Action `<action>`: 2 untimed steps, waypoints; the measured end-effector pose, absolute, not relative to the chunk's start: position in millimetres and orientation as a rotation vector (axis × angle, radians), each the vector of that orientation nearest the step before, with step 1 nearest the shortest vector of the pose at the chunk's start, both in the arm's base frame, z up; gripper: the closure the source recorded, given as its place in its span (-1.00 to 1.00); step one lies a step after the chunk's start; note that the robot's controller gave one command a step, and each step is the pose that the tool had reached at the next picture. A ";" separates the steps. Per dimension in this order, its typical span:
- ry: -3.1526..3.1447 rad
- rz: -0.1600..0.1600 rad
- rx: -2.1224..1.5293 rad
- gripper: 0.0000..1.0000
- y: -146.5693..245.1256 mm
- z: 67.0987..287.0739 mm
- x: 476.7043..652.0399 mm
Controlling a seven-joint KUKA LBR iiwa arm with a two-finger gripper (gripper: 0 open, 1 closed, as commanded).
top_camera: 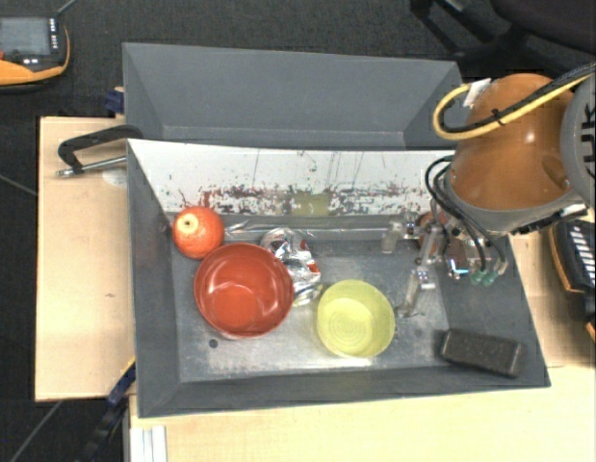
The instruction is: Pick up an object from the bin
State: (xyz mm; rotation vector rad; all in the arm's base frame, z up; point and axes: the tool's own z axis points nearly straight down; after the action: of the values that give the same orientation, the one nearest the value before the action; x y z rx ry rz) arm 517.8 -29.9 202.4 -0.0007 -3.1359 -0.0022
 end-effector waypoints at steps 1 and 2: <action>-3.128 -0.008 0.151 -1.00 25.1 98.1 555.5; -3.121 -0.011 0.331 -1.00 66.7 70.4 598.4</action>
Offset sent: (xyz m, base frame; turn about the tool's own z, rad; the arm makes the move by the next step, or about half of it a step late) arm 0.0382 0.0515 -0.1008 -0.0922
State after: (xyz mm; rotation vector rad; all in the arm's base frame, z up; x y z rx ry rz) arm 598.4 66.7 70.4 0.3307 -3.1212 -0.0106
